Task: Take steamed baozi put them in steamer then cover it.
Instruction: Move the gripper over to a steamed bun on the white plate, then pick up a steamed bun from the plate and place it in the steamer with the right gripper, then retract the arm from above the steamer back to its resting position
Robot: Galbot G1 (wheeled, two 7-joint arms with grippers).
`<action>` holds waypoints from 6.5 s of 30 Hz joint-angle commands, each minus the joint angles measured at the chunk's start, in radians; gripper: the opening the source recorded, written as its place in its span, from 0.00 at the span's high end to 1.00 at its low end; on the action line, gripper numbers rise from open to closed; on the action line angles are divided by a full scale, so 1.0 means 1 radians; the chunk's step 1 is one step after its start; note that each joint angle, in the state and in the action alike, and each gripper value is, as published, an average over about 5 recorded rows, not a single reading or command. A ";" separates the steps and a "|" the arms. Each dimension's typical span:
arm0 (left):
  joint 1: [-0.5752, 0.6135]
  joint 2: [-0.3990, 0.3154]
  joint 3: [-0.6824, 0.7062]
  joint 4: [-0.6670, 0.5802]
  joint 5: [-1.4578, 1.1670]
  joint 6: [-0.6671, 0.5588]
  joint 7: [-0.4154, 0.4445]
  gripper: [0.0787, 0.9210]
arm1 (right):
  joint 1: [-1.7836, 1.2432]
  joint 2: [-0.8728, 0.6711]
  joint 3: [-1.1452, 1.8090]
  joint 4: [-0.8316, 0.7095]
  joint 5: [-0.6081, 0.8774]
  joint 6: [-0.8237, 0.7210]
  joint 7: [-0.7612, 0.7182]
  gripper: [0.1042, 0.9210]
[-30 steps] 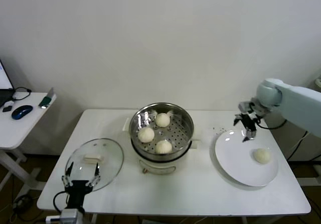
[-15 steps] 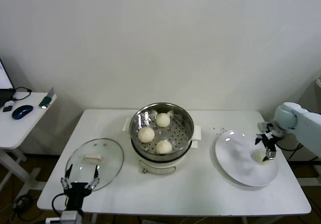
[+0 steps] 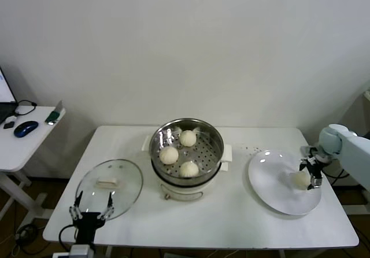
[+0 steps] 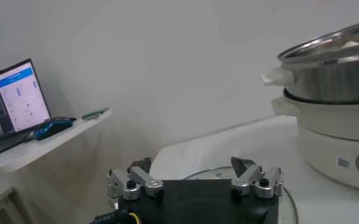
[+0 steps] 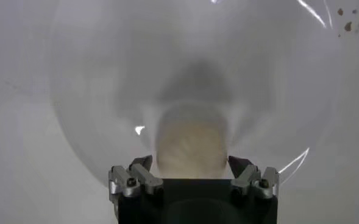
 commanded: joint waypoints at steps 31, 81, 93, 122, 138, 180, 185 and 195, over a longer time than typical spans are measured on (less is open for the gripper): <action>0.043 -0.035 0.061 -0.050 0.027 -0.001 -0.002 0.12 | 0.779 0.354 -0.703 0.081 0.994 -0.243 0.129 0.31; -0.014 -0.030 0.107 -0.041 0.021 -0.001 -0.003 0.12 | 0.657 0.649 -0.911 0.260 1.015 -0.332 0.240 0.29; -0.014 -0.026 0.106 -0.043 0.023 -0.001 -0.003 0.12 | 0.703 0.623 -0.882 0.246 1.024 -0.334 0.197 0.14; -0.050 -0.005 0.095 -0.037 0.046 0.002 -0.013 0.12 | 0.529 -0.095 -0.506 0.542 1.096 0.064 0.777 0.12; -0.068 -0.003 0.054 -0.025 0.135 -0.008 0.004 0.12 | -0.565 -0.234 0.694 0.682 0.906 0.148 0.910 0.12; -0.344 0.101 0.023 0.478 1.489 0.002 -0.051 0.12 | -1.480 0.303 1.624 0.825 0.659 0.089 0.881 0.12; -0.385 0.121 0.009 0.538 1.466 0.004 -0.061 0.12 | -1.469 0.305 1.624 0.824 0.648 0.090 0.880 0.12; -0.444 0.141 0.031 0.557 1.377 0.007 -0.106 0.12 | -1.457 0.311 1.607 0.817 0.601 0.096 0.877 0.12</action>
